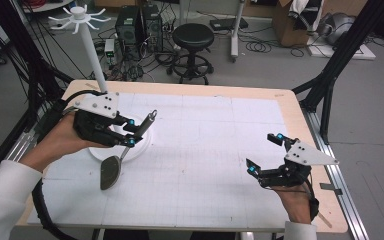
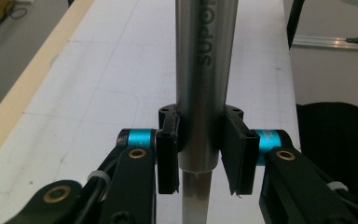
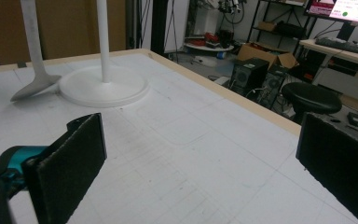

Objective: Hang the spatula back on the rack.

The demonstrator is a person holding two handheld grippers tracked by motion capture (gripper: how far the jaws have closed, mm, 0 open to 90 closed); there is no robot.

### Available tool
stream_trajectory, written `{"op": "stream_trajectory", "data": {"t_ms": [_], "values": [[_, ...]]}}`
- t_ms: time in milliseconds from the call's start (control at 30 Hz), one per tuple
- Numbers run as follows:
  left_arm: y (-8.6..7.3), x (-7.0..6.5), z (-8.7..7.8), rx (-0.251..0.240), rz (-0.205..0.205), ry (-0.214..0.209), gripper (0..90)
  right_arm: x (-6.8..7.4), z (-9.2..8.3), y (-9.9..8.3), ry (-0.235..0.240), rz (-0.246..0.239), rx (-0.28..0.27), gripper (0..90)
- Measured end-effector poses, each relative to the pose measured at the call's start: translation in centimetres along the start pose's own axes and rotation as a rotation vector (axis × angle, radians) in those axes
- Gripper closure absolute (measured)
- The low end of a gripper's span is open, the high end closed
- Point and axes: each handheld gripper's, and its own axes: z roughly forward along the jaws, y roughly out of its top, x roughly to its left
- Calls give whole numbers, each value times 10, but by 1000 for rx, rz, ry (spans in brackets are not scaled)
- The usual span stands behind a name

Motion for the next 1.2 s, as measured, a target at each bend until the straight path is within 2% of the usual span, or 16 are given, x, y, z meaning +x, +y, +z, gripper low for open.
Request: {"op": "stream_trajectory", "data": {"t_ms": [233,400,500,533,633,667,700,1000,1067,1200], "values": [[11,-4,-13,-46,-9,40,691,0,0,0,1,1,-1,9],[17,-4,-25,-66,-8,48,690,1,1,-1,5,3,5,8],[17,-4,-30,-73,-15,63,690,0,1,0,2,1,5,8],[16,-4,-39,-73,-20,77,690,0,0,0,0,0,2,8],[15,-4,-48,-79,-28,87,690,0,0,0,-1,1,3,8],[15,-4,-56,-79,-33,106,690,0,0,-1,-1,3,-1,8],[15,-4,-56,-79,-33,106,690,0,0,-1,-1,3,-1,8],[10,-1,-91,-88,-45,159,690,0,1,-1,-2,1,8,8],[9,0,-93,-84,-43,159,690,0,1,-1,-2,3,7,8],[6,3,-102,-87,-71,185,690,1,1,0,-2,-2,5,8]]}}
